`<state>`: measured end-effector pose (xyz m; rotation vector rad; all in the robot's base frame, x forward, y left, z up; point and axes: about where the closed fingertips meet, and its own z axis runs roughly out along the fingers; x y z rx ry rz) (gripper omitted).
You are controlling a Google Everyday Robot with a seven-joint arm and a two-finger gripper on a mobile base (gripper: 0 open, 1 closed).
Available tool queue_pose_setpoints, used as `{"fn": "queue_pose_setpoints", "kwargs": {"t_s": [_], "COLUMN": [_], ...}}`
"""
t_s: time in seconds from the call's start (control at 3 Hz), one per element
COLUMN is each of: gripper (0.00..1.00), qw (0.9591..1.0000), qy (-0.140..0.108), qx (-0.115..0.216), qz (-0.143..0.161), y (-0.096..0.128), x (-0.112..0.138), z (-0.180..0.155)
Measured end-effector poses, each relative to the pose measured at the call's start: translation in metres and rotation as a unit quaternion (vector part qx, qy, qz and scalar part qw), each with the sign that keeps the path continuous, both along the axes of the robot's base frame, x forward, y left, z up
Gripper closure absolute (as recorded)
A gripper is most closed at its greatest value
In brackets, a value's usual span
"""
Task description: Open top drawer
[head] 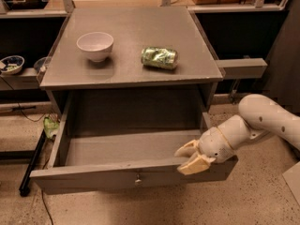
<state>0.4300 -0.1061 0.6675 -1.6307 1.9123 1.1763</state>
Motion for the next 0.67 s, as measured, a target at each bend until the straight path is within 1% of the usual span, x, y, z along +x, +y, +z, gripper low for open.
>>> {"fn": "queue_pose_setpoints", "kwargs": {"t_s": [0.67], "gripper": [1.0], "qw": [1.0], "qy": [0.003], "qx": [0.0], "qz": [-0.004], "y": [-0.001], "x": [-0.0058], "z": [0.0031]}}
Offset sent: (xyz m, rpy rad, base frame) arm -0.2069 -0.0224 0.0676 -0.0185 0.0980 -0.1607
